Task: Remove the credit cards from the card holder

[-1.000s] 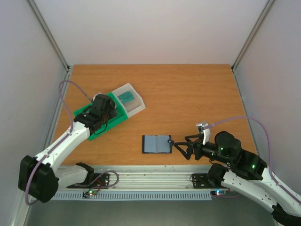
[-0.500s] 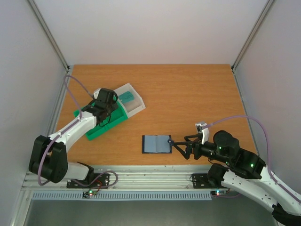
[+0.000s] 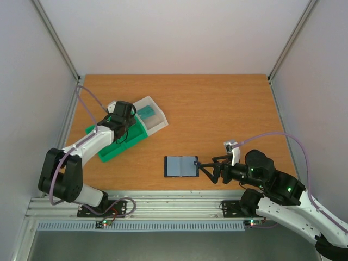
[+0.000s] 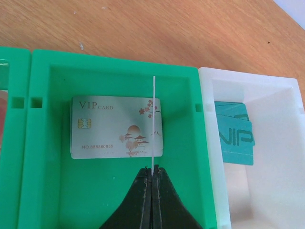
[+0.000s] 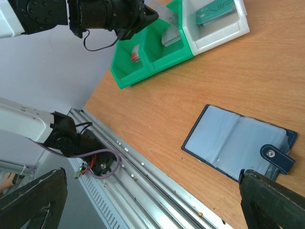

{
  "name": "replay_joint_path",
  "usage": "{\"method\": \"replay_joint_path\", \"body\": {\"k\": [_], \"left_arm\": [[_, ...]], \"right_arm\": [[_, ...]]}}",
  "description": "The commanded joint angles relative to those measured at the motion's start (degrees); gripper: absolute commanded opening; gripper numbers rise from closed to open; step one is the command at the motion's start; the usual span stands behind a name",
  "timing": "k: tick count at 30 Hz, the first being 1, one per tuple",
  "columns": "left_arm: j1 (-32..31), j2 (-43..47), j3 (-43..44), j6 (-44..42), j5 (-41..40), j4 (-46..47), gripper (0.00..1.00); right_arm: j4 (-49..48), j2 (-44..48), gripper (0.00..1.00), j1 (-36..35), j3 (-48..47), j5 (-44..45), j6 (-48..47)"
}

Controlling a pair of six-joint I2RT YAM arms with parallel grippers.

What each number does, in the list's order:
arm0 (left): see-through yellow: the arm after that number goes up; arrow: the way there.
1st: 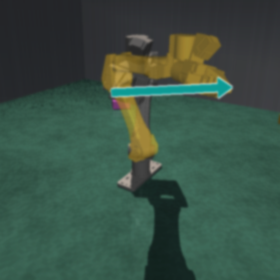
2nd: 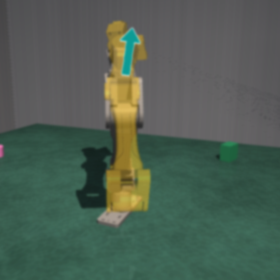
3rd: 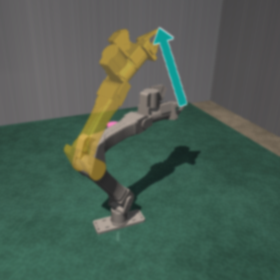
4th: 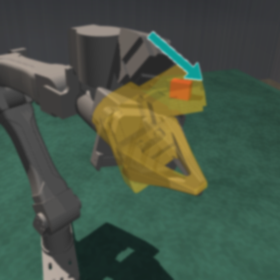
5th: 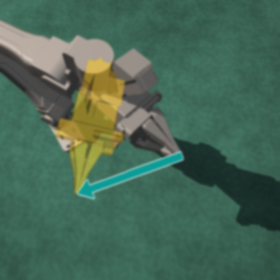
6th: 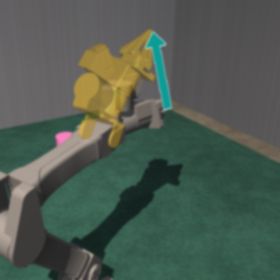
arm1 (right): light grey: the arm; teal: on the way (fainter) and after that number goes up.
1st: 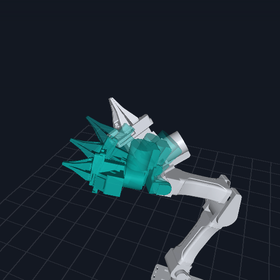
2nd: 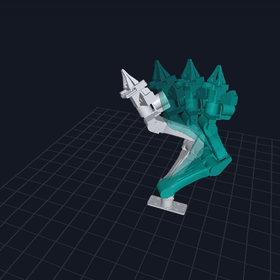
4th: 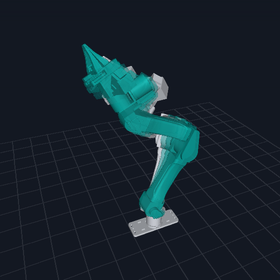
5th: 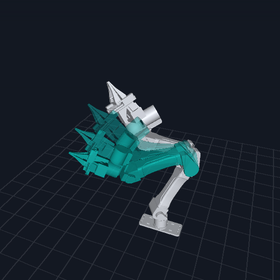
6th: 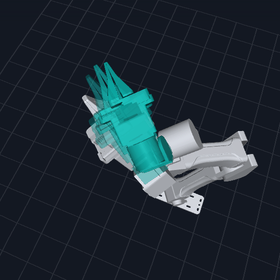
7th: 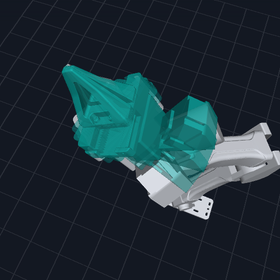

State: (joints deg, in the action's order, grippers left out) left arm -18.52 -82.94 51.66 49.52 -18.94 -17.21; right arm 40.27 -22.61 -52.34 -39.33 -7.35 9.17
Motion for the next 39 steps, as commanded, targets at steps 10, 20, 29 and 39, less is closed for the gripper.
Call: {"method": "replay_joint_path", "body": {"k": [10,20,29,39], "left_arm": [[0.7,-3.6,0.4,-0.5,-2.2,6.6,0.00],[0.8,-5.8,0.6,-0.7,-3.0,6.1,0.00],[0.8,-6.7,1.3,-1.1,-3.6,4.6,0.03],[0.8,-6.8,3.0,-2.4,-3.7,1.1,0.19]], "right_arm": [[-1.5,-1.8,0.98,0.1,-0.3,0.0,0.6],[-1.3,-2.4,0.98,0.1,-0.3,0.6,0.8],[-1.4,-3.0,0.99,0.1,-0.3,0.5,1.3],[-0.5,-3.1,0.99,0.1,-0.2,0.3,2.2]]}}
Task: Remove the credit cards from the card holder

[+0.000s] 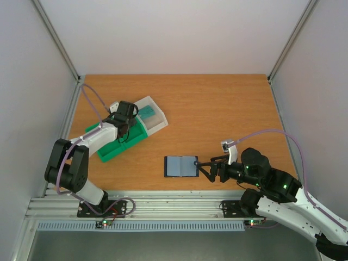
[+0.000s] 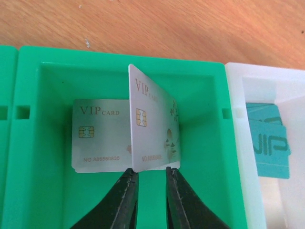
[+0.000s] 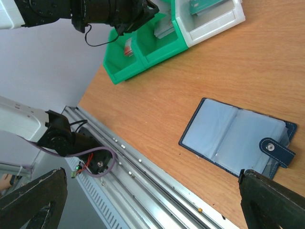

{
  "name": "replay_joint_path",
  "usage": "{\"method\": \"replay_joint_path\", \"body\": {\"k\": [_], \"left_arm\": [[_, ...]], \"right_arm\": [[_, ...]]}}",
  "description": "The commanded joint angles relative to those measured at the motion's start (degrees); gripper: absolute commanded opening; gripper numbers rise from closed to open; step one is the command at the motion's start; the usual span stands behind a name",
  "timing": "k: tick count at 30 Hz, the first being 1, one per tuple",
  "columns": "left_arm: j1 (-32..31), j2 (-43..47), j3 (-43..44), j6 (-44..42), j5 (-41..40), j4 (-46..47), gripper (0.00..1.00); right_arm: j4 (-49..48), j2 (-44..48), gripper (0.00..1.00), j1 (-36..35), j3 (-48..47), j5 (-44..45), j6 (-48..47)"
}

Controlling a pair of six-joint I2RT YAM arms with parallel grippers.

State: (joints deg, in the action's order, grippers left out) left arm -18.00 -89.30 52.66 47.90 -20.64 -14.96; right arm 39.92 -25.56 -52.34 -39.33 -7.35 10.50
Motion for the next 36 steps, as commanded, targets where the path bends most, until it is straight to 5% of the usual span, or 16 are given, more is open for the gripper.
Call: {"method": "replay_joint_path", "body": {"k": [1,6,15,19,27,33,36], "left_arm": [[0.3,-0.2,2.2,-0.8,-2.0,-1.8,0.20],[0.3,2.2,2.7,-1.7,-0.6,-4.2,0.26],[0.3,9.3,1.4,-8.3,4.8,-7.9,0.52],[0.3,11.8,1.2,-14.6,15.4,-11.2,0.59],[-0.4,17.6,-5.8,-14.2,33.6,-11.4,0.57],[-6.5,24.9,-10.7,-14.6,37.6,-12.8,0.59],[-9.5,30.0,-12.0,-16.0,38.4,-14.3,0.77]], "right_arm": [[-0.1,-0.1,0.98,0.1,-0.3,0.4,1.1],[0.8,-0.5,0.99,0.1,-1.5,-0.1,1.3],[0.2,-2.3,0.99,0.1,-1.1,0.4,2.3],[1.6,-4.9,0.98,0.1,-1.5,2.0,3.2],[2.7,-12.0,0.99,0.1,-0.7,6.1,3.8],[2.2,-18.1,0.99,0.1,0.1,8.9,5.3],[3.1,-19.2,0.99,0.1,-0.4,11.9,6.2]]}}
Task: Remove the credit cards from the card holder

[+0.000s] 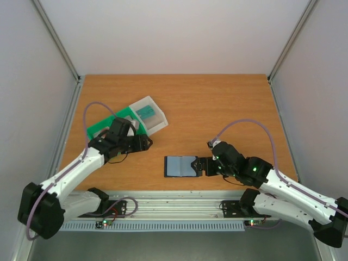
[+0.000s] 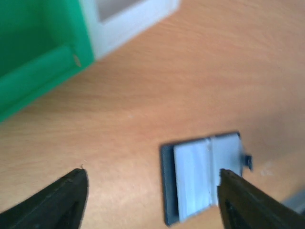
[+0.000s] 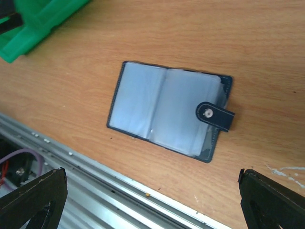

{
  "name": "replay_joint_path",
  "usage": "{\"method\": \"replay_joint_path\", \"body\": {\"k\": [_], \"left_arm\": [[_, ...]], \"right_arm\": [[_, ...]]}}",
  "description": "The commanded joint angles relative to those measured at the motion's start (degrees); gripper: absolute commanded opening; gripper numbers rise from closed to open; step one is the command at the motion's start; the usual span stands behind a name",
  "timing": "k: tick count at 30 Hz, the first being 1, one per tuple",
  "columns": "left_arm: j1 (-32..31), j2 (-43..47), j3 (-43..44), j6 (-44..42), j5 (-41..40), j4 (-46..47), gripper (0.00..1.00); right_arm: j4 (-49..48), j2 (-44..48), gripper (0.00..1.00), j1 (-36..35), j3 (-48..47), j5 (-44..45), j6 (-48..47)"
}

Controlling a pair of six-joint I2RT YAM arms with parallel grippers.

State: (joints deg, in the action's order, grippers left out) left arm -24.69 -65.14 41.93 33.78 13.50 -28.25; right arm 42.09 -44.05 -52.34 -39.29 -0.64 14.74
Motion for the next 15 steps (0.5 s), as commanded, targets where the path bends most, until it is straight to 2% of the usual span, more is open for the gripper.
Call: {"method": "replay_joint_path", "body": {"k": [1,2,3,10,15], "left_arm": [[-3.4,8.5,-1.6,-1.8,4.5,-1.5,0.91],[-3.6,10.6,-2.0,-1.7,5.0,-2.0,0.98],[-3.6,12.8,-2.2,-1.6,5.5,-2.5,0.99],[-3.7,25.4,0.0,-1.9,3.8,-6.9,0.99],[-3.6,28.8,4.1,-4.0,2.0,-10.3,0.99]], "right_arm": [[1.6,-0.7,0.98,0.1,-0.8,6.4,2.2],[2.9,-0.4,0.98,0.1,-1.5,8.0,2.6],[4.3,0.0,0.98,0.1,-2.1,9.8,3.0],[11.6,5.8,0.98,0.1,-7.5,20.2,1.5],[13.9,8.6,0.99,0.1,-12.2,23.2,-1.0]]}}
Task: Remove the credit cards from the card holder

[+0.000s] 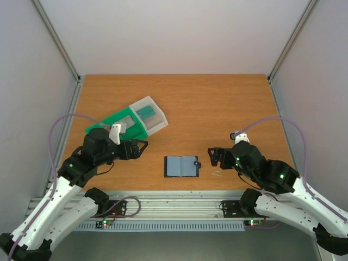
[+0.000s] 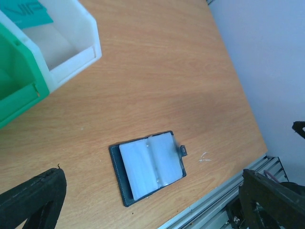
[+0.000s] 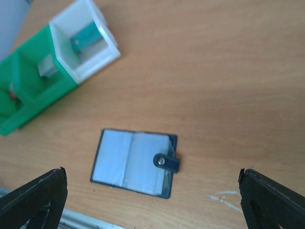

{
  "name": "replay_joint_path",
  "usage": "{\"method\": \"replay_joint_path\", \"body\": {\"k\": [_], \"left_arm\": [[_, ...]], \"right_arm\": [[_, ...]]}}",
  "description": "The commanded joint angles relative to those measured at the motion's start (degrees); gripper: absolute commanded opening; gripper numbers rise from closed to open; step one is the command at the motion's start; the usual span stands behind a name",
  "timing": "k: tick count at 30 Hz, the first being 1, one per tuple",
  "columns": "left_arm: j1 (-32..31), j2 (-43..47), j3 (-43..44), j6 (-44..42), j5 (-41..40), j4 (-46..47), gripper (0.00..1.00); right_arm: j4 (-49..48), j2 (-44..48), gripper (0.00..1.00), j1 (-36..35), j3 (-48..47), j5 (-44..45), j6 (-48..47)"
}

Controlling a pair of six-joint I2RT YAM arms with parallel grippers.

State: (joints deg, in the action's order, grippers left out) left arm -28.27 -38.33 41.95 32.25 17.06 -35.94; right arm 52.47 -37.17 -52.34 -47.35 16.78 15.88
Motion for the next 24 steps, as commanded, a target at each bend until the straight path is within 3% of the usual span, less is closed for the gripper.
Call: {"method": "replay_joint_path", "body": {"k": [1,8,24], "left_arm": [[-0.1,2.0,5.2,-2.5,-2.1,-3.8,0.99],[-0.1,3.8,11.3,-1.8,-7.3,-9.1,0.99],[-0.1,9.8,6.2,2.0,-8.5,0.3,0.99]], "right_arm": [[4.1,1.9,0.98,0.1,-5.3,6.1,-2.4],[2.3,6.2,0.98,0.2,-9.2,4.1,-6.9],[4.4,5.9,0.98,0.1,-10.3,0.8,-6.1]]}}
